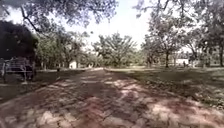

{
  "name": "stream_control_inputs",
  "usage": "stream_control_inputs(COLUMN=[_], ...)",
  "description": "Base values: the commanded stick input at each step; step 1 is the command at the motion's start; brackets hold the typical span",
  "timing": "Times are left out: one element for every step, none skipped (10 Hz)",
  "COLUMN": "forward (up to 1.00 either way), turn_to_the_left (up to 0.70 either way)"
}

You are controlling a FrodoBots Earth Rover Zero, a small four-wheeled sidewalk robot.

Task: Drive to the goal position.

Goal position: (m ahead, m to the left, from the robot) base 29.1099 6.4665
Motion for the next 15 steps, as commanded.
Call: stream_control_inputs(forward=[0.70,0.70,0.70,0.70,0.70,0.70,0.70,0.70,0.70,0.70,0.70,0.70,0.70,0.70,0.70], turn_to_the_left=[0.00,0.00,0.00,0.00,0.00,0.00,0.03,0.20,0.32,0.34,0.06,0.02,0.00,0.00,0.06])
